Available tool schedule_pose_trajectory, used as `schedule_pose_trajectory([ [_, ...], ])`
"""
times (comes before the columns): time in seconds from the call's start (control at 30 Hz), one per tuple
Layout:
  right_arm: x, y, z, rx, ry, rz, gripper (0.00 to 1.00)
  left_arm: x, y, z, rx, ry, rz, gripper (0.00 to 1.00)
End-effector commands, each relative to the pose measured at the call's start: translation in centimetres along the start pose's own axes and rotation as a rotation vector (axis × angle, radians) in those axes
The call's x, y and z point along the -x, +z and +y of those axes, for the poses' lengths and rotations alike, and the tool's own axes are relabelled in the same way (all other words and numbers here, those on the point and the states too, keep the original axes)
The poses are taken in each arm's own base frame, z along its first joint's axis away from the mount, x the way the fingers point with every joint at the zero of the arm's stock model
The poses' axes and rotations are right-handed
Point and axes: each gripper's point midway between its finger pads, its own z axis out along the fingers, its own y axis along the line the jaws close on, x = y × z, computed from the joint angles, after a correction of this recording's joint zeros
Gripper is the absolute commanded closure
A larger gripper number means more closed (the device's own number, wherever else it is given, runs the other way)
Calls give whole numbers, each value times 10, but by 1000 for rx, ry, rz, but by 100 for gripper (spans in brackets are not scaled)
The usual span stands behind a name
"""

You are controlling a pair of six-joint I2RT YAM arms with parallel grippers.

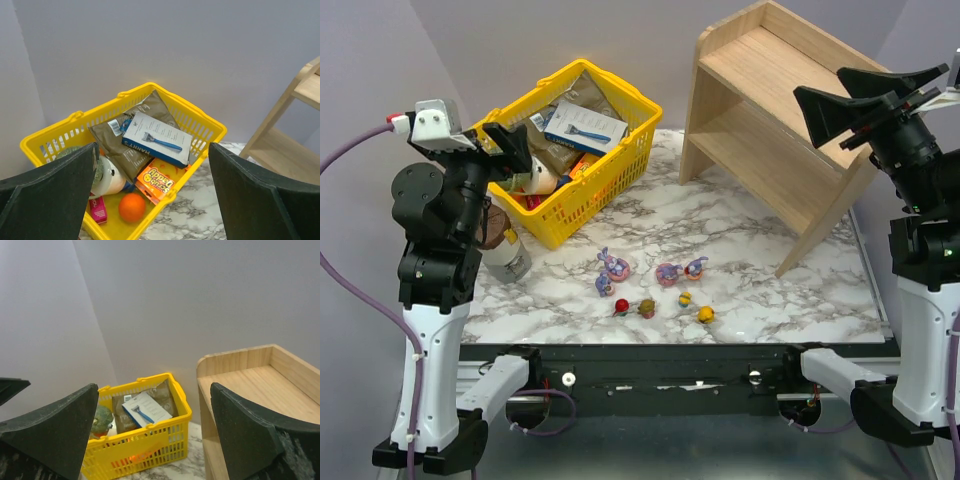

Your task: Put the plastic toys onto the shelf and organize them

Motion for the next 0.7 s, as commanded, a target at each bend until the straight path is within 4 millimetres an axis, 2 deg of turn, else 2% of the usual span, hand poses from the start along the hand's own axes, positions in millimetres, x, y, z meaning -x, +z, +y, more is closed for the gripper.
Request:
schedule_pose_trajectory([
  [0.0, -22, -3, 19, 129, -6, 99, 0, -26, -11, -16, -95, 35, 89, 1],
  [0.1, -38, -4, 31, 173, -26, 150, 0, -65, -17, -33, -185, 30, 186, 1],
  [0.13, -49, -6, 33, 178, -22, 190, 0, -86, -20, -40, -231, 15, 240, 1],
  [0.2, -65, -5, 45, 209, -48, 230, 0, -104, -26, -57, -320, -14, 290, 1],
  [0.23, -77, -6, 49, 219, -39, 267, 0, -121, -33, -70, -371, -77, 340, 1],
  [0.27, -85, -6, 53, 233, -36, 284, 0, -125, -37, -82, -423, -117, 349, 1],
  [0.3, -102, -6, 62, 264, -21, 320, 0, -131, -41, -91, -457, -158, 370, 1],
  [0.33, -111, -6, 66, 278, -13, 338, 1, -147, -51, -103, -497, -226, 421, 1],
  [0.37, -120, -6, 69, 285, -3, 355, 1, -149, -54, -112, -529, -261, 421, 1],
  [0.4, -141, -7, 74, 294, 11, 396, 1, -154, -58, -116, -535, -287, 434, 1],
  [0.43, -149, -7, 77, 299, 14, 408, 1, -165, -64, -118, -536, -311, 454, 1],
  [0.47, -162, -7, 79, 299, 21, 431, 1, -167, -70, -128, -552, -367, 469, 1],
  [0.5, -172, -7, 87, 309, 29, 451, 1, -171, -71, -128, -531, -400, 477, 1],
  [0.53, -188, -8, 91, 319, 36, 481, 1, -185, -75, -130, -526, -436, 517, 1],
  [0.57, -200, -8, 97, 329, 44, 507, 1, -188, -80, -138, -540, -476, 539, 1],
  [0.67, -227, -10, 112, 339, 50, 564, 1, -200, -82, -137, -493, -471, 573, 1],
])
